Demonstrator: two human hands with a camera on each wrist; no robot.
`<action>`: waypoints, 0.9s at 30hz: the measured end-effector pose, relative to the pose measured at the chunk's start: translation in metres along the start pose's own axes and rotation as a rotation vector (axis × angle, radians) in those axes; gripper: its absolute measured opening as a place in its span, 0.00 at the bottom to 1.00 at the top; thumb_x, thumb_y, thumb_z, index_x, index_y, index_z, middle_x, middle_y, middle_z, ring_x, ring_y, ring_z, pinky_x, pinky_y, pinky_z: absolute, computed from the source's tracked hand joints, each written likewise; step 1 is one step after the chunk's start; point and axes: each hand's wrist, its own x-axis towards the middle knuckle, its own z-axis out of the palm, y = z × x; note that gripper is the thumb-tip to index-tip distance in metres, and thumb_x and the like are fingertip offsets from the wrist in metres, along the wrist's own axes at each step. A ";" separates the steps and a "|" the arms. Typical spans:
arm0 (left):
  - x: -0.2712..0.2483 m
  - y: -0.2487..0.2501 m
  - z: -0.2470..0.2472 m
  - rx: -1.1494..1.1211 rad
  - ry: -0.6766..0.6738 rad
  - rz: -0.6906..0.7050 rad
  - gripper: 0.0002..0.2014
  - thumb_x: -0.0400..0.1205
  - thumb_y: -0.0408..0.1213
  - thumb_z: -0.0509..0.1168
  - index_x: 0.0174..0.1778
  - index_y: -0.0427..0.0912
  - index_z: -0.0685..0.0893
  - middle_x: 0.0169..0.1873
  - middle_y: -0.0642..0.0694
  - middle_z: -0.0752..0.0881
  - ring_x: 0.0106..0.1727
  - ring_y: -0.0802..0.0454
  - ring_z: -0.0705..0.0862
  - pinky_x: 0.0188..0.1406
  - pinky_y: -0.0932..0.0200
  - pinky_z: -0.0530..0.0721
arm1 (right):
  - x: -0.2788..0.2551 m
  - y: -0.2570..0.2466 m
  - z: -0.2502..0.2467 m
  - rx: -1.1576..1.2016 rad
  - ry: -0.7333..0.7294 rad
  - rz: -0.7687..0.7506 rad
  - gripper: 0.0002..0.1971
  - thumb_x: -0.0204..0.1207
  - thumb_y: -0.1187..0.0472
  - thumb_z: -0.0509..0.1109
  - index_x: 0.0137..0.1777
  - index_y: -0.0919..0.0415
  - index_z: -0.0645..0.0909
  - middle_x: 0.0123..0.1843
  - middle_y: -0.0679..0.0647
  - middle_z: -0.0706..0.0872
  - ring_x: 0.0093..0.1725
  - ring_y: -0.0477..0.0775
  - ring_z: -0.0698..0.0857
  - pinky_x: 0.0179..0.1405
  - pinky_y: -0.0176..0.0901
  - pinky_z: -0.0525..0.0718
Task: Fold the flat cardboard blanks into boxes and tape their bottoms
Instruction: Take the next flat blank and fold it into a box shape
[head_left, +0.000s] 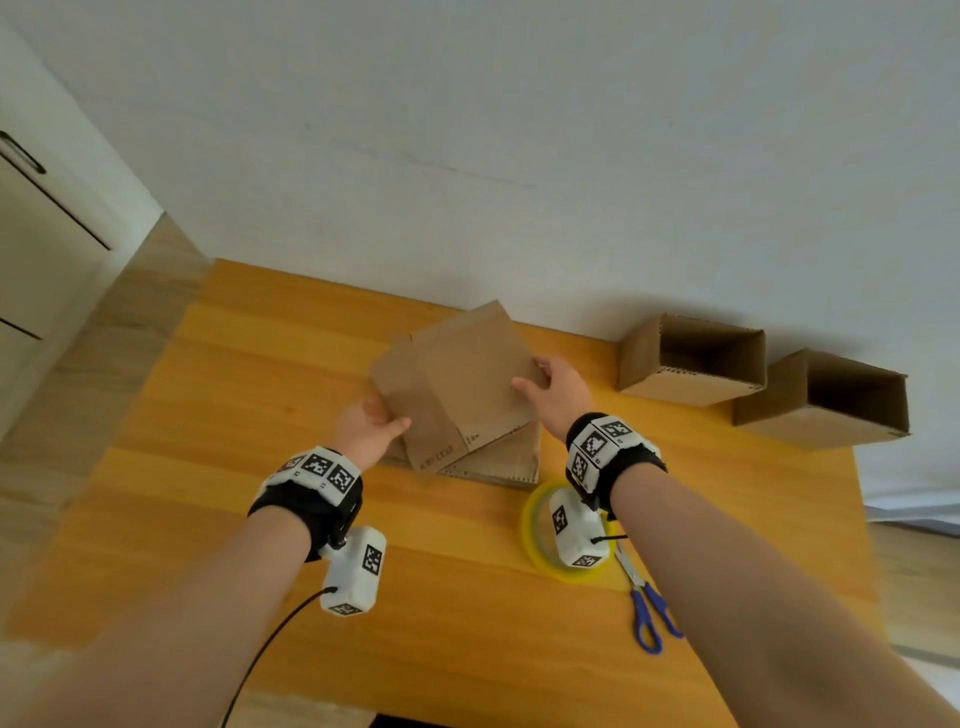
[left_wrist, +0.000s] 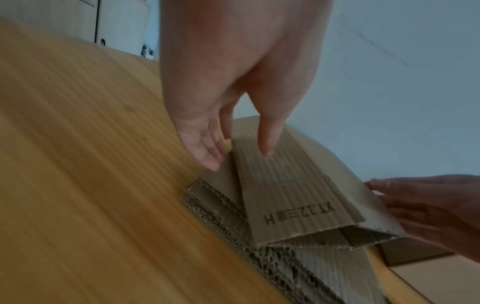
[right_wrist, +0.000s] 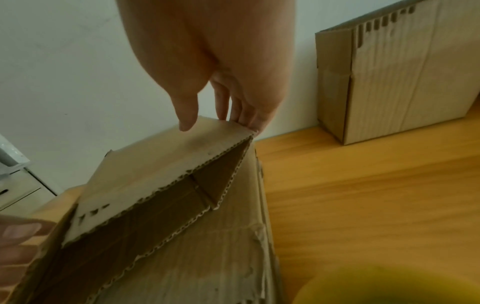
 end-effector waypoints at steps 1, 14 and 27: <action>0.003 -0.002 0.001 -0.021 -0.015 -0.009 0.26 0.77 0.39 0.72 0.69 0.34 0.74 0.64 0.37 0.82 0.64 0.40 0.81 0.67 0.41 0.78 | 0.003 0.000 0.002 0.013 0.006 0.013 0.28 0.79 0.54 0.69 0.77 0.61 0.67 0.74 0.56 0.76 0.71 0.56 0.77 0.65 0.45 0.76; 0.005 0.006 0.000 -0.234 0.034 -0.024 0.23 0.75 0.32 0.74 0.63 0.31 0.75 0.58 0.35 0.82 0.59 0.39 0.82 0.54 0.47 0.84 | -0.010 0.009 -0.010 0.176 0.026 0.014 0.29 0.78 0.64 0.71 0.78 0.56 0.67 0.72 0.58 0.76 0.71 0.56 0.74 0.56 0.40 0.74; -0.042 0.059 0.040 -0.020 -0.097 0.285 0.21 0.71 0.35 0.77 0.56 0.39 0.76 0.55 0.40 0.86 0.54 0.45 0.85 0.55 0.43 0.86 | -0.069 0.063 -0.074 0.310 0.223 0.025 0.23 0.79 0.59 0.69 0.73 0.57 0.71 0.61 0.56 0.82 0.58 0.52 0.80 0.52 0.42 0.78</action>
